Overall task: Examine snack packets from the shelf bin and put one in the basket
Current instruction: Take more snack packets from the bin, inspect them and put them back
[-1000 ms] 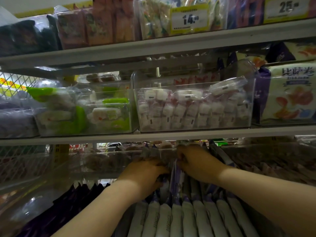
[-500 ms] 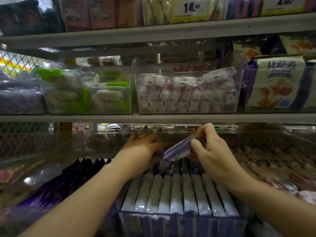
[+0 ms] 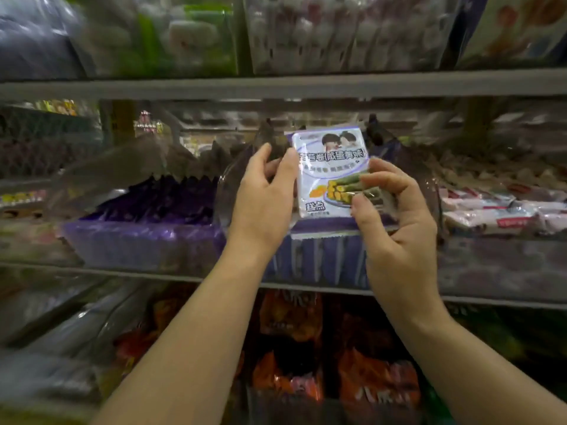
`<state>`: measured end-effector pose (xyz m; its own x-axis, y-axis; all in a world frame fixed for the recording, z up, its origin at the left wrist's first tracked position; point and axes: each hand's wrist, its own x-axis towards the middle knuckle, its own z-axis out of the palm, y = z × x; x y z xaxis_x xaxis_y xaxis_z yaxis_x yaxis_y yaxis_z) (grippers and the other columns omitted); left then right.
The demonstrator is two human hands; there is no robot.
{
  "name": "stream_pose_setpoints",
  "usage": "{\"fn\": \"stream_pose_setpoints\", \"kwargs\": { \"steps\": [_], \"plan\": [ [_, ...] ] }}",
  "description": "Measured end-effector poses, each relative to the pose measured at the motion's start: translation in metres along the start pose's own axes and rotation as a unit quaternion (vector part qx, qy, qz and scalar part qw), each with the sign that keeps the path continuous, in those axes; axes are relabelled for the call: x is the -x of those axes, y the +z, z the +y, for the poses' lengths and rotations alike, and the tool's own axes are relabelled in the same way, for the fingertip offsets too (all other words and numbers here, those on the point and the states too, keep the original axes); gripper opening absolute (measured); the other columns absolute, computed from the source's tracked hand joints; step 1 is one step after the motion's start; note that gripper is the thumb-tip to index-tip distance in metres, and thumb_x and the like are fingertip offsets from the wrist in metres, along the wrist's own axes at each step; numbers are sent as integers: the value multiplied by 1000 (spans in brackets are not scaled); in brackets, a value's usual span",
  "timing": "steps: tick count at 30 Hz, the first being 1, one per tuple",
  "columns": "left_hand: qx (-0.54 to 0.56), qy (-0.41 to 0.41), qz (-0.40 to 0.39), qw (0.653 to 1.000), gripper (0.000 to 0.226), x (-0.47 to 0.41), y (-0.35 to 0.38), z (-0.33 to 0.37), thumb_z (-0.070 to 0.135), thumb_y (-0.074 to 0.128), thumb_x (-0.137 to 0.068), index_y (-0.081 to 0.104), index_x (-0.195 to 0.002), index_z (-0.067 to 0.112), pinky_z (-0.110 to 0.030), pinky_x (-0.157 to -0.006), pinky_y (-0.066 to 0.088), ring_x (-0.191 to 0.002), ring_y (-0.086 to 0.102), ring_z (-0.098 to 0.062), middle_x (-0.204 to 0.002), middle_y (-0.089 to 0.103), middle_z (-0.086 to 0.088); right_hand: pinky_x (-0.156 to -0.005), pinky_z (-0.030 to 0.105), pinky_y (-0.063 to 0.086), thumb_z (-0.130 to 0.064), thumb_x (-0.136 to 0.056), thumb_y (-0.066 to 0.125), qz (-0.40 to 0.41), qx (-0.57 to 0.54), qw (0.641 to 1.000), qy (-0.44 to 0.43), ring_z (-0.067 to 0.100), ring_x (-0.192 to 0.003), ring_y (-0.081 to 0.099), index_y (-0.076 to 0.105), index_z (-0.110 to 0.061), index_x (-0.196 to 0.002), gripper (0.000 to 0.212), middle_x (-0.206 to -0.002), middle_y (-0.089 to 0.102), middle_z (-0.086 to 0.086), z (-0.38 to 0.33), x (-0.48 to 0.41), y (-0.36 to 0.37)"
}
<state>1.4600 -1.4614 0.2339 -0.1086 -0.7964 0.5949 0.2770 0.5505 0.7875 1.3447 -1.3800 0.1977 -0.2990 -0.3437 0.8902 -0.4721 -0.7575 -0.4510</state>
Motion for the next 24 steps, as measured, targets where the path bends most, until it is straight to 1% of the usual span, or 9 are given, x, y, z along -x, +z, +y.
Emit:
{"fn": "stream_pose_setpoints", "kwargs": {
  "steps": [3, 6, 8, 10, 13, 15, 17, 20, 24],
  "plan": [
    [60, -1, -45, 997, 56, 19, -5, -4, 41, 59, -83, 53, -133, 15, -49, -99, 50, -112, 66, -22, -120, 69, -4, -104, 18, 39, -17, -89, 59, -39, 1, 999, 33, -4, -130, 42, 54, -33, -113, 29, -139, 47, -12, 5, 25, 2],
    [50, 19, -41, 998, 40, 38, -10, -10, 29, 64, -85, 58, -123, 15, -46, -91, 55, -104, 70, -19, -113, 72, -3, -99, 25, 48, -7, -91, 60, -72, -38, 995, 56, -2, -121, 53, 48, -31, -124, 43, -129, 56, -17, 9, 46, 2],
    [49, 27, -51, 997, 34, 50, -16, -18, 24, 66, -88, 58, -120, 16, -44, -87, 57, -101, 71, -19, -111, 73, -2, -97, 36, 52, -12, -88, 62, -82, -85, 988, 102, 7, -118, 58, 44, -35, -130, 51, -127, 59, -8, 11, 55, -1],
    [33, 40, -85, 995, 32, 63, -22, -26, 21, 68, -89, 57, -119, 21, -39, -85, 58, -102, 71, -17, -111, 73, 1, -90, 32, 55, -20, -85, 65, -83, -122, 979, 138, 11, -114, 62, 44, -33, -133, 54, -121, 64, -6, 13, 62, -5],
    [16, 41, -146, 988, 37, 84, -24, -39, 17, 69, -88, 56, -121, 26, -27, -84, 57, -105, 69, -13, -113, 72, 5, -84, 27, 56, -35, -83, 70, -76, -143, 971, 174, 12, -108, 66, 55, -27, -124, 44, -114, 70, -8, 15, 68, -13],
    [-6, 30, -169, 985, 38, 96, -23, -51, 17, 70, -87, 56, -121, 26, -24, -84, 55, -105, 68, -11, -113, 71, 6, -86, 38, 56, -42, -84, 69, -78, -146, 967, 196, 19, -103, 68, 65, -28, -107, 28, -106, 72, 0, 18, 74, -17],
    [-12, 9, -183, 983, 38, 104, -21, -61, 19, 71, -86, 56, -120, 26, -30, -85, 57, -105, 68, -13, -112, 71, 5, -82, 43, 57, -46, -84, 66, -71, -158, 961, 216, 24, -96, 70, 70, -30, -94, 20, -99, 73, 4, 22, 80, -20],
    [-5, -16, -181, 983, 39, 110, -20, -72, 23, 73, -82, 57, -116, 31, -39, -85, 58, -103, 69, -16, -111, 72, 4, -73, 37, 60, -42, -82, 65, -56, -193, 946, 254, 24, -90, 73, 74, -28, -91, 19, -97, 75, 7, 27, 85, -22],
    [26, -21, -163, 986, 21, 110, -22, -77, 31, 66, -88, 64, -109, 31, -29, -78, 58, -99, 71, -16, -107, 74, 2, -69, 29, 58, -37, -82, 67, -63, -227, 932, 275, 21, -88, 73, 75, -27, -92, 16, -95, 76, 6, 32, 89, -22]
  ]
}}
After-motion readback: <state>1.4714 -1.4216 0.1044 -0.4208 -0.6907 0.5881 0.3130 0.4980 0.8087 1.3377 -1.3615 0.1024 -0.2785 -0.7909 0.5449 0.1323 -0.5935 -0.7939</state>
